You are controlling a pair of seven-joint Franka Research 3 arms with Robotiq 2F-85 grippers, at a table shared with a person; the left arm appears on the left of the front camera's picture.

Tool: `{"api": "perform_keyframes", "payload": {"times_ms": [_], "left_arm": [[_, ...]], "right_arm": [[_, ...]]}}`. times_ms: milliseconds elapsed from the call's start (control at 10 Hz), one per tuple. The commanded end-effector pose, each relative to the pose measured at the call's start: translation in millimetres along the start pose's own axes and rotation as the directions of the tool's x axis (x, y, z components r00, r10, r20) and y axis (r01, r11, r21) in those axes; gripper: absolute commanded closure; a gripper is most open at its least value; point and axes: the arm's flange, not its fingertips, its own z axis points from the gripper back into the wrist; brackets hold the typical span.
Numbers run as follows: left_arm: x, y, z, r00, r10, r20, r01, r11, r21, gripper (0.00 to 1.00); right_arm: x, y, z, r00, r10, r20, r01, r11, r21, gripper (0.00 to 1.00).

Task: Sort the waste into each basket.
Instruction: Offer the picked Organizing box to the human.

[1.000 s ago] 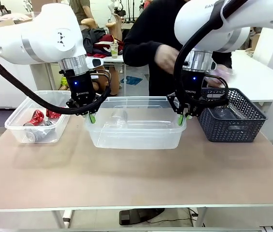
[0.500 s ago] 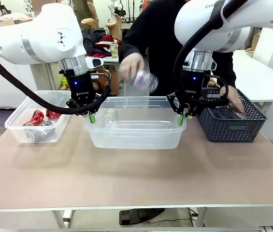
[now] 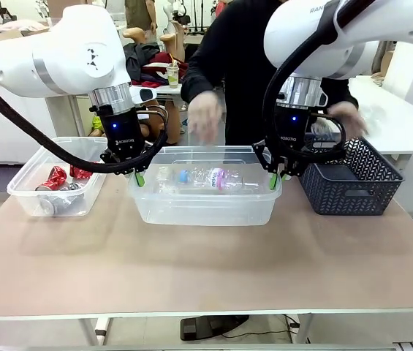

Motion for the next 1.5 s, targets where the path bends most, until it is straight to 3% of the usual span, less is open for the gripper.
{"api": "perform_keyframes", "payload": {"times_ms": [0,1400], "left_arm": [[-1.1,2.5,4.4,1.000,0.005,0.010,-0.005,1.000,0.008,1.00],[-1.1,2.5,4.4,1.000,0.005,0.010,-0.005,1.000,0.008,1.00]], "right_arm": [[-0.6,0.5,-0.1,1.000,-0.003,-0.002,0.003,1.000,0.016,1.00],[-0.6,0.5,-0.1,1.000,-0.003,-0.002,0.003,1.000,0.016,1.00]]}}
